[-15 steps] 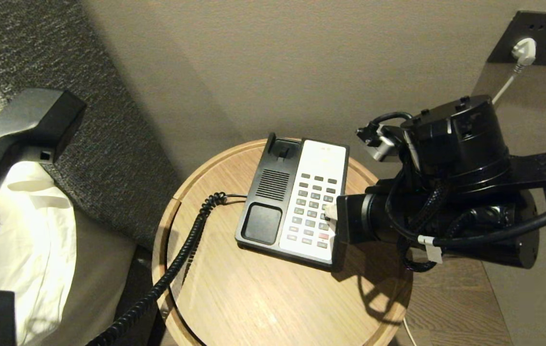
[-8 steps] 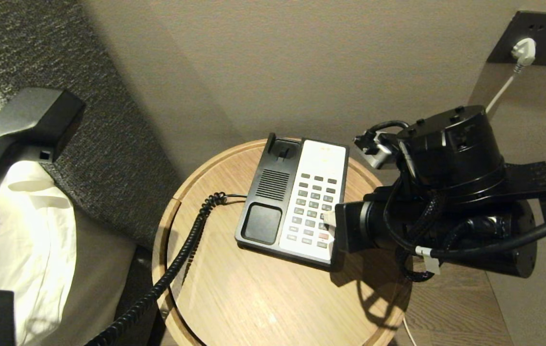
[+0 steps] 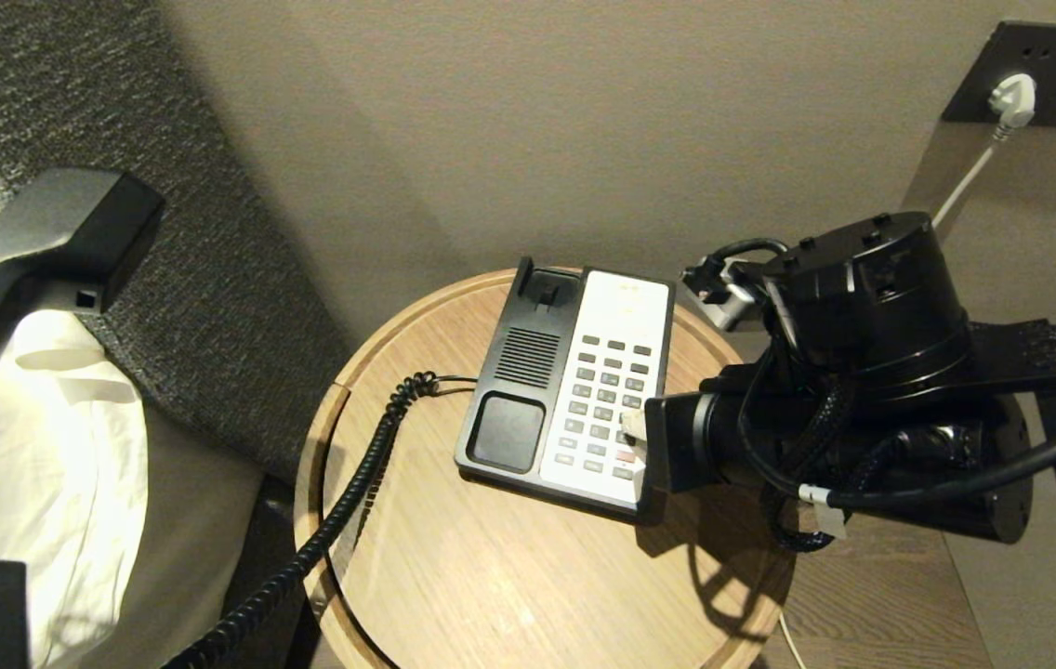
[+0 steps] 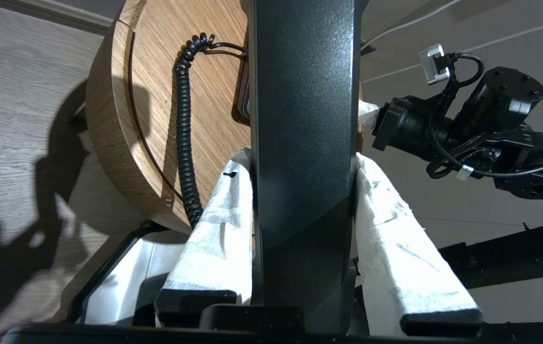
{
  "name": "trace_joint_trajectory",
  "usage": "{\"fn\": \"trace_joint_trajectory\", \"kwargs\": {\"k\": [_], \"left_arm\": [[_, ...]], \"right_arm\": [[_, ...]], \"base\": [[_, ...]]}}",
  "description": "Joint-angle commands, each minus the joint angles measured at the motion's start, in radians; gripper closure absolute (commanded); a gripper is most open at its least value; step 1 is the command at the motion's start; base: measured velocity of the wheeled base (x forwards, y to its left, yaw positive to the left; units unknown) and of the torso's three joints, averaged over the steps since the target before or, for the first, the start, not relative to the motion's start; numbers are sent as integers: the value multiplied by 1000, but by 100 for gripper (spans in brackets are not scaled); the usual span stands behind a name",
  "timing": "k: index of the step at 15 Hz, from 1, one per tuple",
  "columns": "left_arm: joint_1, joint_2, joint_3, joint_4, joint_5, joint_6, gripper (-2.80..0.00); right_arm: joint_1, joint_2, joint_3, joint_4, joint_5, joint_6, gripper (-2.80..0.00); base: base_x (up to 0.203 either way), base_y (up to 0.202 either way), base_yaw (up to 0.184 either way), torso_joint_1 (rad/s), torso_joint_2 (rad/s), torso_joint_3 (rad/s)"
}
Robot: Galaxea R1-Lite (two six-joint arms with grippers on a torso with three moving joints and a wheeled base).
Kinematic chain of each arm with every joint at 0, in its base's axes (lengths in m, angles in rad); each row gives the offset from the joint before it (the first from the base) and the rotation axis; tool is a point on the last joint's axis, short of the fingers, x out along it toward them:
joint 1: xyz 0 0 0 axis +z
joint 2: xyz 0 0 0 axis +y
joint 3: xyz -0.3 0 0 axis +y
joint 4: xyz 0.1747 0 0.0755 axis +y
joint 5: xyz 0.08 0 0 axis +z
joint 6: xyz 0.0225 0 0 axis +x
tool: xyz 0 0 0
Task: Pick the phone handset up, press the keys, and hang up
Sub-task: Dial the number
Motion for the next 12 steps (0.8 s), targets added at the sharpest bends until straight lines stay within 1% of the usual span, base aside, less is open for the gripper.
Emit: {"fn": "trace_joint_trajectory", "kwargs": {"k": [1, 8, 12], "left_arm": [[1, -1, 2, 4, 1, -4, 0], [-1, -5, 2, 4, -1, -4, 0], [1, -5, 1, 4, -1, -4, 0]], "right_arm": [[3, -10, -1, 0, -1, 3, 0], [35, -33, 4, 10, -1, 5, 0], [32, -27, 8, 9, -3, 4, 0]], "base": [[0, 0, 0, 0, 0, 0], [0, 0, 0, 0, 0, 0], [0, 0, 0, 0, 0, 0]]}}
